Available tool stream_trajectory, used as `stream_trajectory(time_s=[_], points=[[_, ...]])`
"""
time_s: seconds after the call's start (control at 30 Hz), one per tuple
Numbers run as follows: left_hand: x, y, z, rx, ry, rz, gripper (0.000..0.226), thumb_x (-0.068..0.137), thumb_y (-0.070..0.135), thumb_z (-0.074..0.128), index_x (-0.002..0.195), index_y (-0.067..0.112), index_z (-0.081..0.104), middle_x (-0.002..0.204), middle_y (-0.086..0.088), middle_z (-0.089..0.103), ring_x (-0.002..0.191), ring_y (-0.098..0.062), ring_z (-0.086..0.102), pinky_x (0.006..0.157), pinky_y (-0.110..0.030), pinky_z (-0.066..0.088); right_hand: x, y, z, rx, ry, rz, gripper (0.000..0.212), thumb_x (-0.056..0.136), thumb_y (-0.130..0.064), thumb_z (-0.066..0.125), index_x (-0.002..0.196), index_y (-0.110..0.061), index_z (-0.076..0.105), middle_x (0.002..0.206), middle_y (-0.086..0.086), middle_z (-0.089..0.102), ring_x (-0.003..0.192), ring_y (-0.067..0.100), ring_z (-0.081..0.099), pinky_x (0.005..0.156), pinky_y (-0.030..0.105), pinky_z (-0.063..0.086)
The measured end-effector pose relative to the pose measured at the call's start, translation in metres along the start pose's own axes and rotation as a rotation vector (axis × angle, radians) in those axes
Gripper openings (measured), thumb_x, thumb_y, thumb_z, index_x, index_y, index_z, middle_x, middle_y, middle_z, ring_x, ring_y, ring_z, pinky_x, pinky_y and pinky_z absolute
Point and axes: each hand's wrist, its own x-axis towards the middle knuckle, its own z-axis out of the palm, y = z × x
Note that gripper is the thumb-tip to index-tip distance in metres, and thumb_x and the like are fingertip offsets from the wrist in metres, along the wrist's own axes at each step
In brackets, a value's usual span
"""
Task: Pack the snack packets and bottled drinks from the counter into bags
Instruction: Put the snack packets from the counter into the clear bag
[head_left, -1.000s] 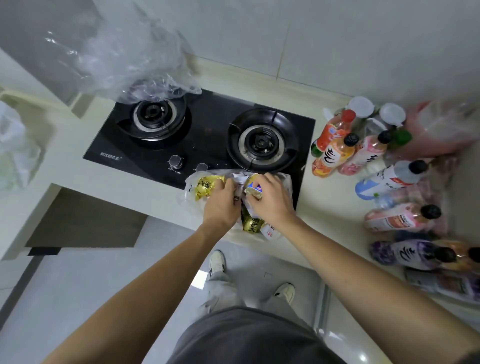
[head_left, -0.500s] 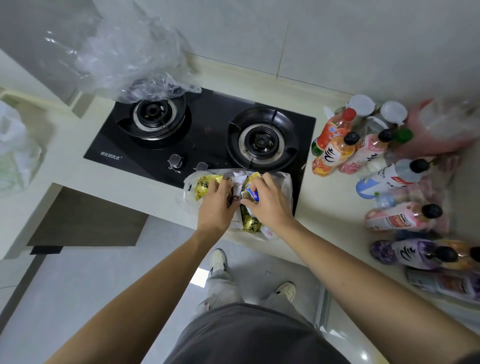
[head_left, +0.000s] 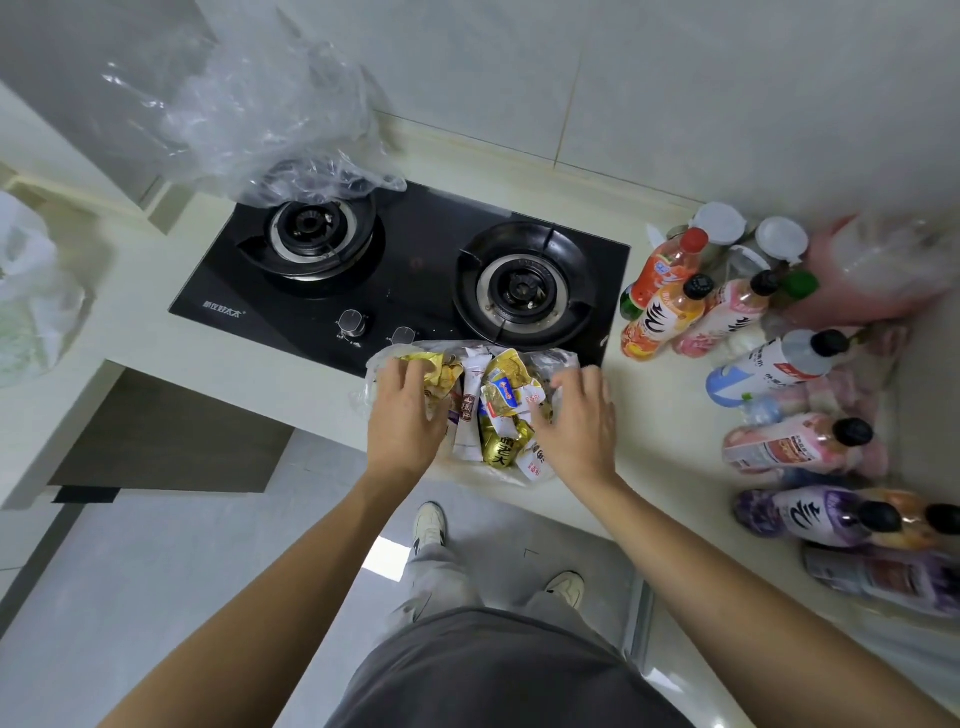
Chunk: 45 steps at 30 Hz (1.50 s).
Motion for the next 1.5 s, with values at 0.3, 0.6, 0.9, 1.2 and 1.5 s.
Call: stream_trajectory(time_s=[0.3, 0.6, 0.9, 1.2, 1.5], points=[[0.026, -0.039, -0.027, 0.108, -0.033, -0.364, 0.048, 0.089, 0.038, 0.071, 0.123, 0.012, 0.051, 0.115, -0.011, 0.058, 0.106, -0.034, 0.055, 0.086, -0.047, 0.049, 0.009, 0.018, 0.005, 0.207, -0.346, 0.532, 0.027, 0.093, -0.037, 0.07, 0.096, -0.01, 0.07, 0.092, 0.005, 0.071, 0.091, 0.03, 0.068, 0.067, 0.031, 0.045], [0.035, -0.034, -0.037, -0.208, -0.101, -0.394, 0.046, 0.094, 0.033, 0.054, 0.068, -0.003, 0.044, 0.062, -0.021, 0.056, 0.058, -0.035, 0.048, 0.052, -0.044, 0.041, 0.002, 0.014, -0.006, 0.447, -0.093, 0.43, 0.012, 0.096, -0.003, 0.054, 0.088, -0.009, 0.061, 0.084, 0.005, 0.065, 0.079, 0.021, 0.059, 0.067, 0.035, 0.048], [0.035, 0.013, -0.067, -0.619, -0.068, -0.275, 0.047, 0.101, 0.026, 0.056, 0.076, -0.012, 0.044, 0.061, -0.013, 0.042, 0.059, -0.024, 0.044, 0.056, -0.038, 0.051, -0.003, -0.009, -0.045, 0.744, 0.021, 0.391, 0.027, 0.101, -0.001, 0.045, 0.077, -0.012, 0.051, 0.086, 0.002, 0.054, 0.089, 0.018, 0.055, 0.075, 0.025, 0.04], [0.037, 0.053, -0.111, -0.823, 0.011, -0.225, 0.042, 0.104, 0.021, 0.056, 0.078, -0.012, 0.053, 0.056, -0.019, 0.042, 0.052, -0.026, 0.043, 0.055, -0.021, 0.049, 0.018, -0.028, -0.091, 0.888, -0.557, 0.588, 0.032, 0.093, -0.023, 0.071, 0.065, -0.012, 0.061, 0.053, 0.003, 0.032, 0.05, 0.023, 0.048, 0.074, 0.043, 0.049], [0.057, 0.118, -0.187, -0.878, 0.245, -0.001, 0.039, 0.102, 0.036, 0.057, 0.077, 0.006, 0.054, 0.058, -0.01, 0.033, 0.049, -0.015, 0.029, 0.051, -0.03, 0.028, 0.037, -0.08, -0.197, 1.236, -0.07, 0.146, 0.034, 0.109, -0.024, 0.051, 0.078, -0.012, 0.057, 0.057, -0.003, 0.031, 0.046, 0.011, 0.024, 0.047, 0.032, 0.017]])
